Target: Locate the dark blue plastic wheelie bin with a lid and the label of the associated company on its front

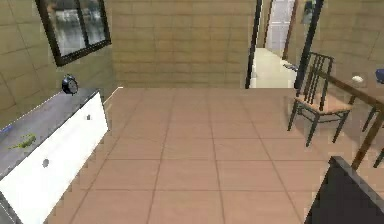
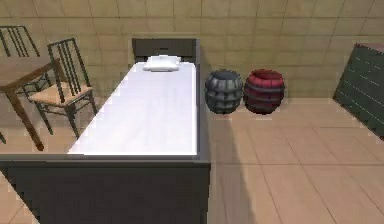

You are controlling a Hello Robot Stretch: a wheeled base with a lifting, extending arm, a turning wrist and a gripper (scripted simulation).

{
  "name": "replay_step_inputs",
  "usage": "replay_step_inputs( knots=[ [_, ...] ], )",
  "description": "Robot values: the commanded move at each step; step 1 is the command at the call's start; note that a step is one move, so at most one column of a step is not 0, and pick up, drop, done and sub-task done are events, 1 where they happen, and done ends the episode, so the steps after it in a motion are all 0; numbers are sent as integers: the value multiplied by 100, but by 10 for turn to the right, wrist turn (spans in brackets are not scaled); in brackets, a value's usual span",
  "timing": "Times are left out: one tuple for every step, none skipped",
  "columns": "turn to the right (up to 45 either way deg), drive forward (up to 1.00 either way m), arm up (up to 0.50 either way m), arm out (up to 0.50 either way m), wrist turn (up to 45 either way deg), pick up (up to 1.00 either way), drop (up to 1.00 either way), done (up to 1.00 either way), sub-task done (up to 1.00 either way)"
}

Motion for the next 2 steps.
replay_step_inputs(
  knots=[
    [0,100,0,0,0,0,0,0,0],
    [240,0,0,0,0,0,0,0,0]
  ],
)
